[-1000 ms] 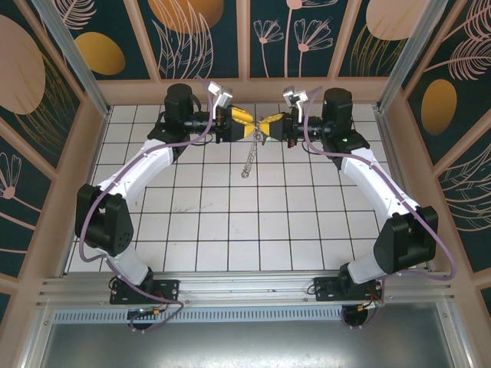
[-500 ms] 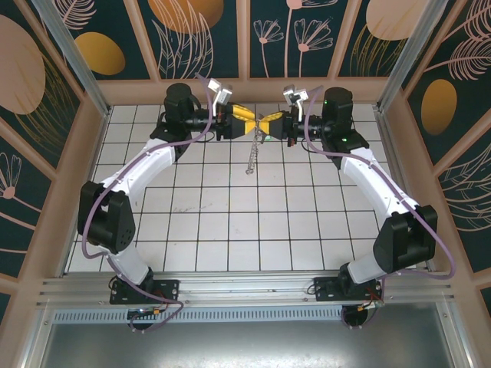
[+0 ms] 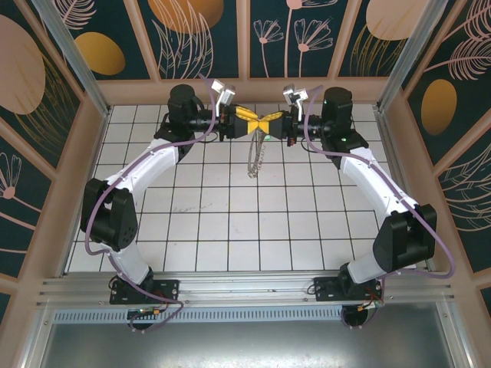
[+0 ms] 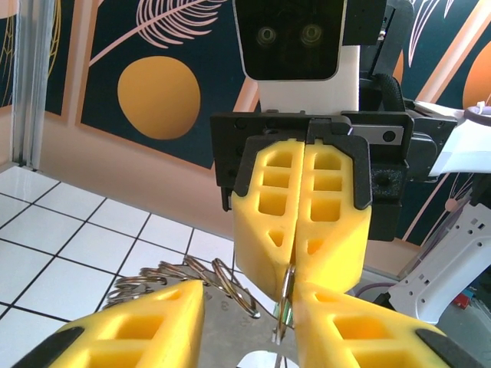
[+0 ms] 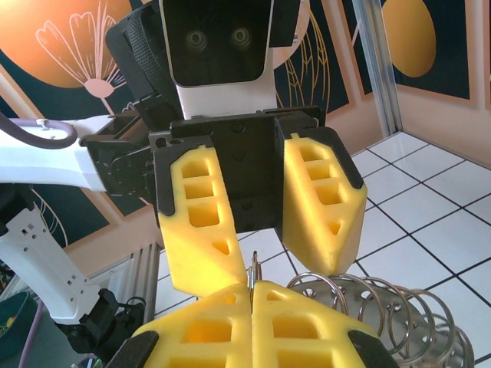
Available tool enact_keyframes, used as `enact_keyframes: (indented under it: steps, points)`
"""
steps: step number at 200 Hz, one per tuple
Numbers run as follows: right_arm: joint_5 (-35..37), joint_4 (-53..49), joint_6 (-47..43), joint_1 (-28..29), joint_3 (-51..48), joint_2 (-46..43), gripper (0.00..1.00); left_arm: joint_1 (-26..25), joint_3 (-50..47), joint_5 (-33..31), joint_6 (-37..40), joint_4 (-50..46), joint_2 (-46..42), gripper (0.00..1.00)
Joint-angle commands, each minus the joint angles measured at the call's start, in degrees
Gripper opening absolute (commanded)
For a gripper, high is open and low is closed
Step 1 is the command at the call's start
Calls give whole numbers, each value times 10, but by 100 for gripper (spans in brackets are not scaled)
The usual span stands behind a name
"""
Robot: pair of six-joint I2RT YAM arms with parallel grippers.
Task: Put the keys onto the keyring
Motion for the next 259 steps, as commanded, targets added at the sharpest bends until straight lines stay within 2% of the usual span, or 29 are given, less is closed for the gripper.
enact_keyframes:
  steps: [1,31,66,80,82,96,108,119,154,200,221,259]
  points:
    - [-22,33,2,1,8,4,0,-6,13,14,-7,29,6,32]
    - [-22,31,0,2,7,4,0,-10,13,15,-8,34,4,22]
    - [-20,33,3,2,5,2,0,-18,5,18,-27,64,1,0]
    - [-13,32,7,1,4,-1,0,-22,-9,7,-57,106,-2,0]
    - [-11,32,7,0,3,-2,7,-22,-13,3,-65,116,-3,0]
    - [-2,45,20,-4,-8,-13,31,-22,-45,-33,-133,188,-9,0]
    - [9,69,36,-10,-27,-33,42,-22,-75,-59,-165,243,-18,0]
    - [18,82,45,-17,-47,-53,46,-22,-97,-83,-177,267,-21,0]
    - [53,142,86,-34,-130,-116,50,-22,-149,-124,-204,323,-68,0]
    - [88,321,199,-26,-254,-159,54,-23,-191,-138,-241,376,-95,0]
    - [102,355,213,-6,-270,-159,55,-25,-195,-141,-251,383,-99,0]
    - [120,356,196,36,-258,-149,55,-29,-196,-149,-257,376,-99,0]
